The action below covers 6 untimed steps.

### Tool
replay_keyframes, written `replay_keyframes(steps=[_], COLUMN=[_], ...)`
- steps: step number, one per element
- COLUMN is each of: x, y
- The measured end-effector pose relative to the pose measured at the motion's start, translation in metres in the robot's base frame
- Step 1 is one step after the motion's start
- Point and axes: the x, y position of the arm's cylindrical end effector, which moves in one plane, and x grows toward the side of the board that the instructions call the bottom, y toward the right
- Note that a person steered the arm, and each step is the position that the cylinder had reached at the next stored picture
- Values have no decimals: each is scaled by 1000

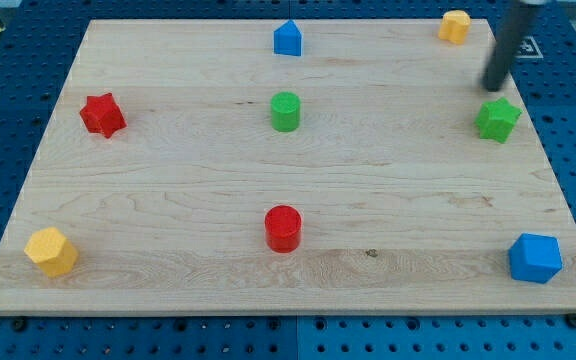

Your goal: Push the green star left a bit

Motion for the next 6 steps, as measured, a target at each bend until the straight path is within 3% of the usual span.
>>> replay_keyframes(steps=[1,2,3,6], x=[26,39,68,73], y=[38,39,30,-47])
